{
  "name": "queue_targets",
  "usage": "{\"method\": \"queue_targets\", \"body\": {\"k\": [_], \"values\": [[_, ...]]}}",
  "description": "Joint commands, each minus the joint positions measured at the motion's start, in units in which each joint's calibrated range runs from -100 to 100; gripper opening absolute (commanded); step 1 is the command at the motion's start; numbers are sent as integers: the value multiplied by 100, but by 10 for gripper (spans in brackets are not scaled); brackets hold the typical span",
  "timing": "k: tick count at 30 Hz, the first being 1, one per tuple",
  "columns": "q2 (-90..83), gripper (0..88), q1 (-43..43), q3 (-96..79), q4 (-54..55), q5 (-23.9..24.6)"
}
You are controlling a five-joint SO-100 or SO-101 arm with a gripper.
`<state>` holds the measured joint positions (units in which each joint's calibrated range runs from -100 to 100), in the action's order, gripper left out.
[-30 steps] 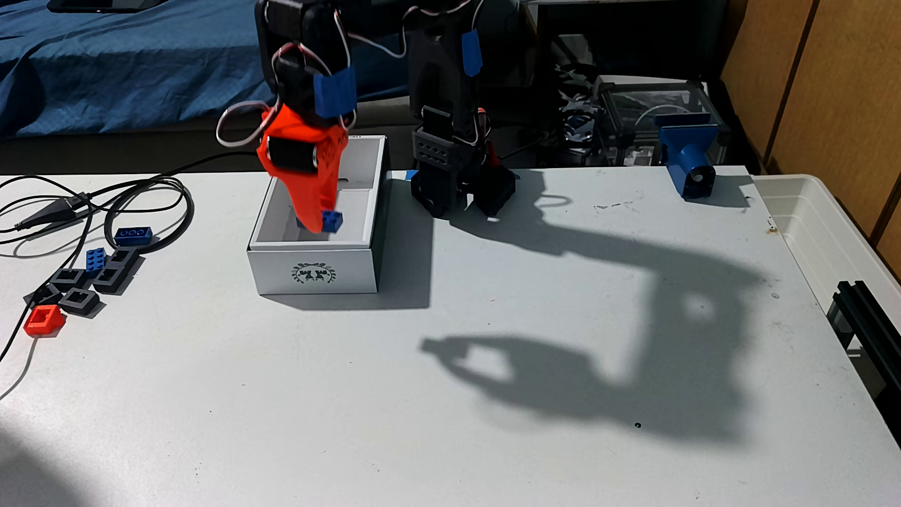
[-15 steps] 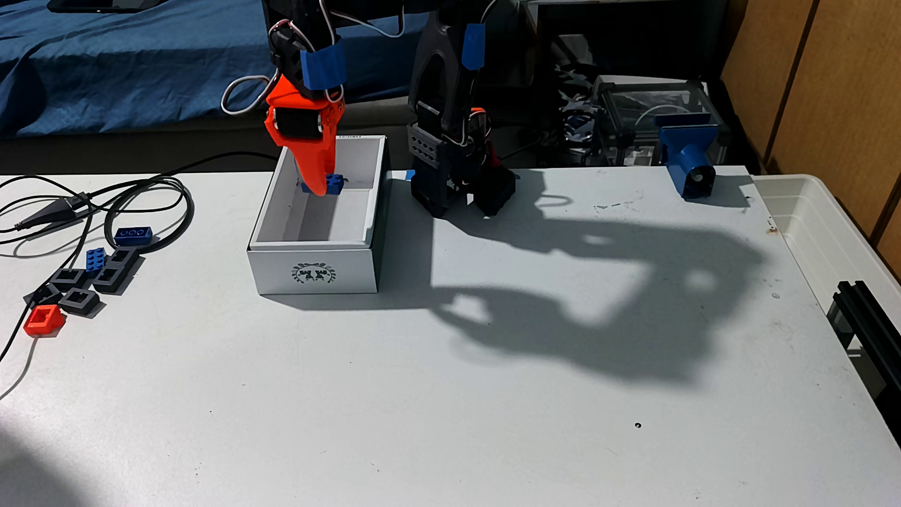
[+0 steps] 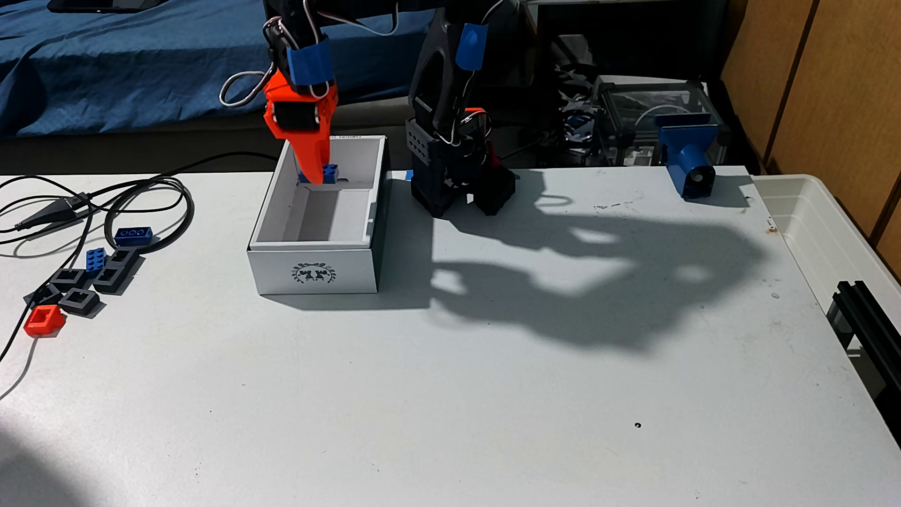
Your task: Grab the blue brick and place in box
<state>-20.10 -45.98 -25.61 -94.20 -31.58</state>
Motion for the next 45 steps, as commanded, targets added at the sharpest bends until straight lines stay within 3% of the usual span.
{"method": "queue_targets", "body": {"k": [1,15,25,45], "values": [[-184,12,-83,-145,360,-39],[-184,18,-112,-216,497,-33],[-184,200,-120,-216,420,-2],[-193,197,-276,24,385,35]]}}
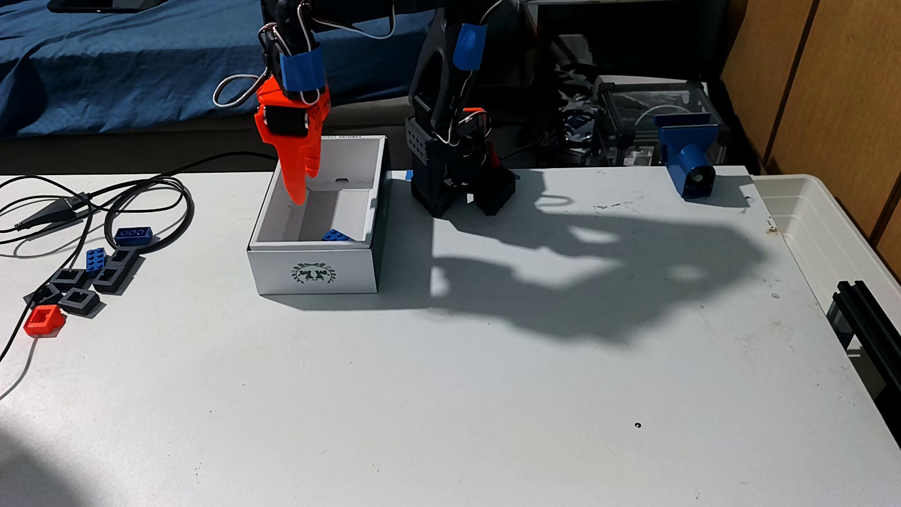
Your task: Grab the blue brick and place in box
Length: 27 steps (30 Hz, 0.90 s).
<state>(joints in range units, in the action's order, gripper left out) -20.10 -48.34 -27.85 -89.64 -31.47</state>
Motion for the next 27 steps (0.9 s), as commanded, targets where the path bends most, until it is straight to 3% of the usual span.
{"method": "queue_targets", "body": {"k": [1,10,27], "values": [[-193,197,-40,283,-149,35],[-201,197,35,860,-330,619],[-201,197,867,1631,-330,2450]]}}
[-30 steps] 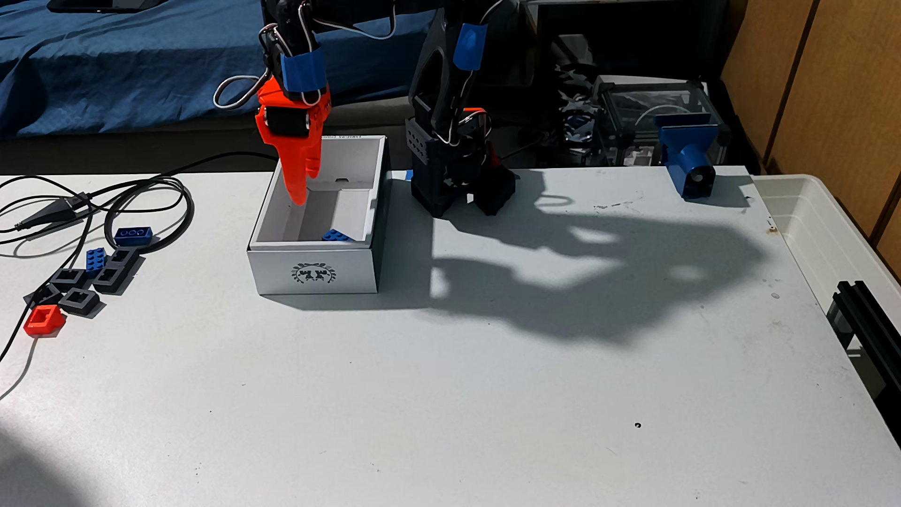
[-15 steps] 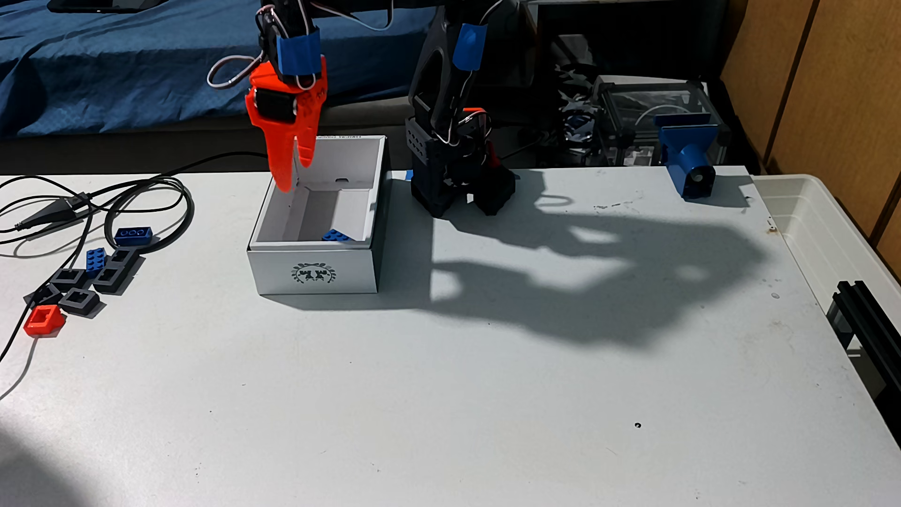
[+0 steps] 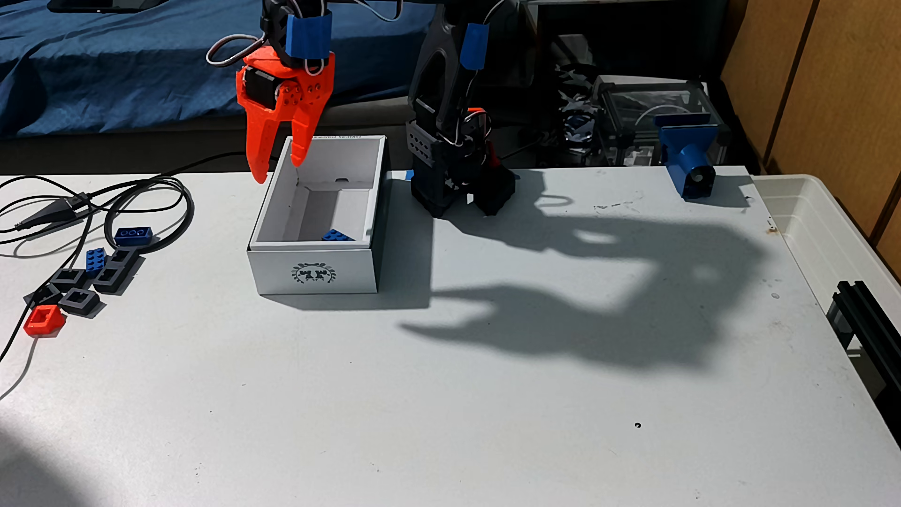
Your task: Grab the blue brick and place in box
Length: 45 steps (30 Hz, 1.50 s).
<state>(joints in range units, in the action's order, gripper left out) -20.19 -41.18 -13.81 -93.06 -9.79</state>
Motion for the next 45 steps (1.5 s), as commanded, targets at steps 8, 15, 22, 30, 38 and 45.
{"method": "queue_targets", "body": {"k": [8,15,22,30,38,45], "values": [[-184,196,953,166,13,534],[-184,196,1793,157,4,1034],[-151,196,2677,148,73,1118],[-91,196,3531,148,125,1118],[-260,196,4103,-660,874,1108],[-1064,196,4163,-1964,1960,1108]]}}
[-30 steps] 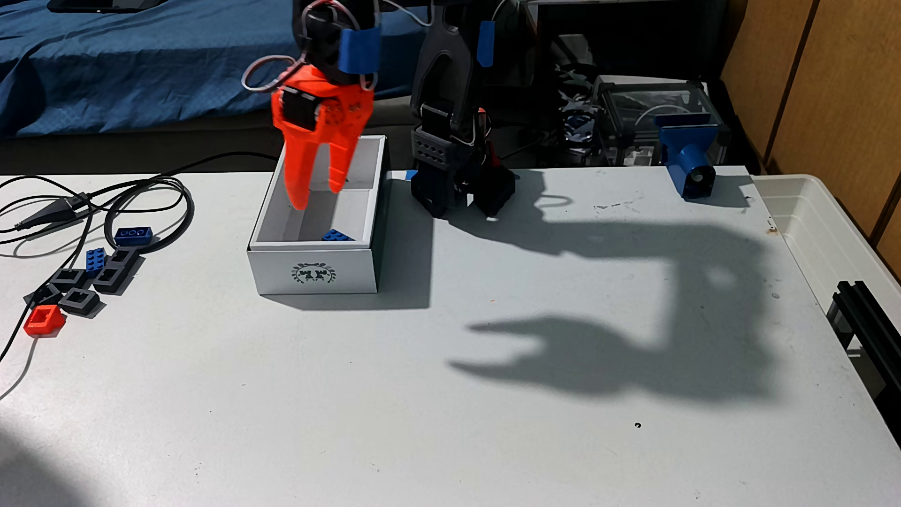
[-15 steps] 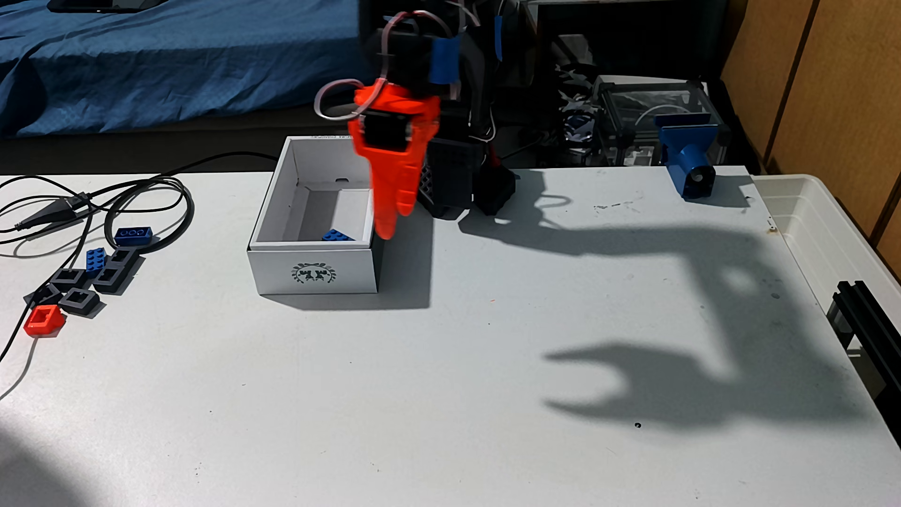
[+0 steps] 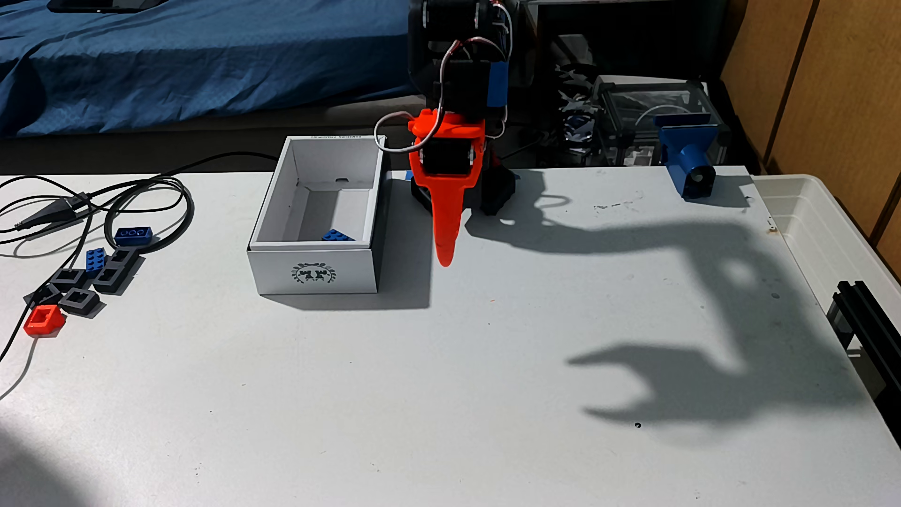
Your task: Grab the blue brick and place in box
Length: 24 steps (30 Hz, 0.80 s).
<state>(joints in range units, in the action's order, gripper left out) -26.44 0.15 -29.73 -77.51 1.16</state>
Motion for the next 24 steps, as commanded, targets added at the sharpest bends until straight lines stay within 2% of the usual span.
{"method": "queue_targets", "body": {"k": [1,11,24], "values": [[-574,196,30,-550,543,13],[-1648,196,30,-1641,879,13],[-2967,196,30,-3522,2646,13]]}}
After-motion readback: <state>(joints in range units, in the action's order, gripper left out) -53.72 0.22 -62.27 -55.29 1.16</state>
